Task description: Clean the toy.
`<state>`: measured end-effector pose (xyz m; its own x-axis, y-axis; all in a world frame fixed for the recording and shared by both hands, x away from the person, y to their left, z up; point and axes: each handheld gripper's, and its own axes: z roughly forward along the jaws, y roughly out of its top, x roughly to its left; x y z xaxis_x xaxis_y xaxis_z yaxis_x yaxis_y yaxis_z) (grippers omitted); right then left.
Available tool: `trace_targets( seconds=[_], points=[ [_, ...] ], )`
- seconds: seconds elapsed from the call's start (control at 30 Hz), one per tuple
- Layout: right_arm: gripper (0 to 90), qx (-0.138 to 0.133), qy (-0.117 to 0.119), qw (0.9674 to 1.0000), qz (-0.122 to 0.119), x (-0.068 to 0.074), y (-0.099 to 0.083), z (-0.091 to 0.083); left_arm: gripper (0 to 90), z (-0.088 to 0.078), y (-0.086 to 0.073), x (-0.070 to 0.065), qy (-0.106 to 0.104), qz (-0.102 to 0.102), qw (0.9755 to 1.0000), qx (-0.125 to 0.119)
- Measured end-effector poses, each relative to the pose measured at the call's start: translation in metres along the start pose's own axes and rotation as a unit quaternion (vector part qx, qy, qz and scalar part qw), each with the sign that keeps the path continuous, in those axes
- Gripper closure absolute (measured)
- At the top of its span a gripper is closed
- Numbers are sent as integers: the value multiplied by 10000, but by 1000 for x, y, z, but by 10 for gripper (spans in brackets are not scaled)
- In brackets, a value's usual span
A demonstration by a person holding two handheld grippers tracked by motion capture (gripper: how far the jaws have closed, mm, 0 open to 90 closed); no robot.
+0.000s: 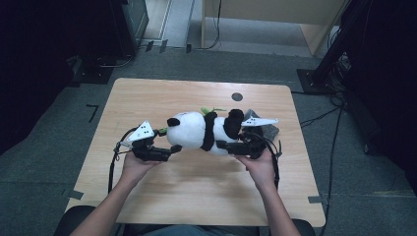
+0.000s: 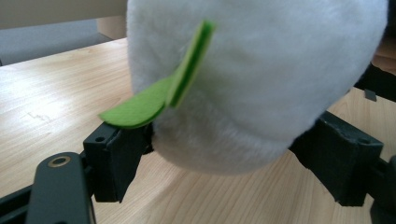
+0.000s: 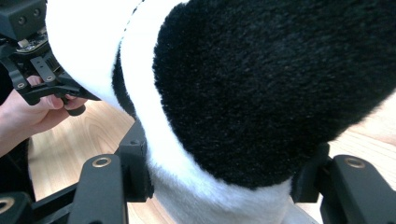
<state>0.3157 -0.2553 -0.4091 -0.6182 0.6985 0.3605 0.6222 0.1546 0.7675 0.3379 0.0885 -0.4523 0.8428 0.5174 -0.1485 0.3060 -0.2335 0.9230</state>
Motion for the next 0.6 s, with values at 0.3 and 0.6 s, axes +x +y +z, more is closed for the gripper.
trace_targets(
  seconds=[0.3,0.6],
  points=[
    [396,230,-195,9994,-169,9,-3,13,320,9,-2,1,-2,-556,9972,497],
    [224,179,-216,9995,-168,-5,-4,12,603,6,4,0,-184,-1003,9919,754]
  ],
)
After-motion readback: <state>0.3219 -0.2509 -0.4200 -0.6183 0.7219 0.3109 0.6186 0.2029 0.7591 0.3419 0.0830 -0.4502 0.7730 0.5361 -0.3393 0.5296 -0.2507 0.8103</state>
